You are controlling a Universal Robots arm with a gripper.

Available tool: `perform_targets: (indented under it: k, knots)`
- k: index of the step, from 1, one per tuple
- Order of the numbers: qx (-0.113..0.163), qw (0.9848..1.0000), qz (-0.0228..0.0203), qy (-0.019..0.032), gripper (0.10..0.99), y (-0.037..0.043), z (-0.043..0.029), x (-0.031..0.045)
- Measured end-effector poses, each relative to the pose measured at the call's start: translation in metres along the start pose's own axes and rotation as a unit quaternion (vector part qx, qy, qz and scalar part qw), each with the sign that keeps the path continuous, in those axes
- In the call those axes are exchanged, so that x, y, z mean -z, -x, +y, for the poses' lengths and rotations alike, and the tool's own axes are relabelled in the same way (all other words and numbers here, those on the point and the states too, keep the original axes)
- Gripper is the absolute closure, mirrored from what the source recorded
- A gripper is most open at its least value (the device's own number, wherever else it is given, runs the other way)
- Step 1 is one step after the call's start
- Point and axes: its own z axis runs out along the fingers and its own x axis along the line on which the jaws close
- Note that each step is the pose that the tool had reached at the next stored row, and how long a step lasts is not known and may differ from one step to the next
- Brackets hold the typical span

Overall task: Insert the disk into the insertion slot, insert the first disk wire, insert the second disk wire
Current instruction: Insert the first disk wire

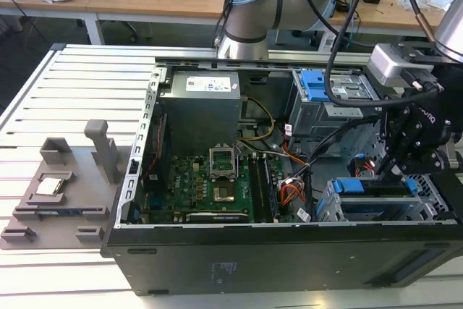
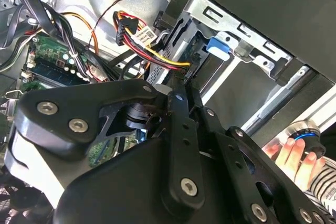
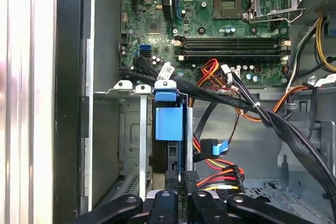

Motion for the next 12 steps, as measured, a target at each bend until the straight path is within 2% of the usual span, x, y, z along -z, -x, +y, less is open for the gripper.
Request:
perform_targets:
  k: [3,9,12]
  knots:
    - [-0.002,1.0000,-0.0009,0.0002,0.918,-0.0018,-0.0001,0.0004]
    - [-0.002,1.0000,-0.0065,0.0027,0.918,-0.0027,-0.0015,-0.0028]
    - [-0.002,1.0000,-0.0061,0.0029,0.918,-0.0033,-0.0025,-0.0026]
